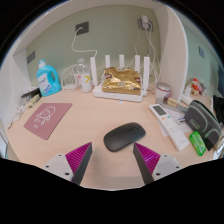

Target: Arrange mouse

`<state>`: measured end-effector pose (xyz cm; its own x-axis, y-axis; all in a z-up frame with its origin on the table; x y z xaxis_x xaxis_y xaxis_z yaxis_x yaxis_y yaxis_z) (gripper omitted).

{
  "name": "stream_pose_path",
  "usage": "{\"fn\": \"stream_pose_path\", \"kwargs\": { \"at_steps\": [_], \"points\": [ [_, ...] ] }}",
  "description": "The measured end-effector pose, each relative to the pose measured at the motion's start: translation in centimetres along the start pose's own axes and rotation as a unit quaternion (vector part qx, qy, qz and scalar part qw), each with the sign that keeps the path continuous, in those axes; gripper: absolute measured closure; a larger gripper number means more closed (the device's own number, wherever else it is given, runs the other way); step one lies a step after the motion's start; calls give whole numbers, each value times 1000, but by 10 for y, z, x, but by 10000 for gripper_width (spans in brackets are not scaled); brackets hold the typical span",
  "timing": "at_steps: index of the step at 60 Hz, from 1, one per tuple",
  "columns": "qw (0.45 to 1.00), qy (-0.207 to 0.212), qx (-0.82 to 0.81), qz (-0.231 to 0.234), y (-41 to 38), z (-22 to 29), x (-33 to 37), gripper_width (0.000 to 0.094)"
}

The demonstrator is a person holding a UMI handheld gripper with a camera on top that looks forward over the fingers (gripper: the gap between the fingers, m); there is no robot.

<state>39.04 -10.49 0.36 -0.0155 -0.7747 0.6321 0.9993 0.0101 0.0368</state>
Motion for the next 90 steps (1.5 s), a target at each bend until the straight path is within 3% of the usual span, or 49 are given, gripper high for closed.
{"fn": "stream_pose_path", "kwargs": {
  "at_steps": [16, 26, 30, 48, 59, 68, 73, 80, 90],
  "points": [
    [1000, 8, -16, -13, -3, 38, -47, 107],
    [999, 15, 11, -50, -10, 50, -68, 260],
    [999, 15, 11, -46, -19, 53, -71, 463],
    [995, 0, 26, -95, -18, 59, -60, 578],
    [988, 78, -8, -135, -32, 146, 11, 579],
    [977, 180, -35, -108, -100, 246, 90, 578],
    [976, 202, -32, -81, -154, 274, 105, 579],
    [984, 171, -17, -39, -235, 245, 66, 580],
    [999, 46, -1, -24, -303, 139, -36, 582]
  ]
}}
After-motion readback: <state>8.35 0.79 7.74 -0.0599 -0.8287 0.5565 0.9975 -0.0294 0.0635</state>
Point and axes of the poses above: the point between the fingertips, and its own axes, seen from behind it with the camera up: y to the right, z up, x backward, against the way the camera looks, the point moved 2 cm from there along x, backward, against the way the camera looks, and after that the axes turned 8 degrees about -z, right-handed, at the moved point
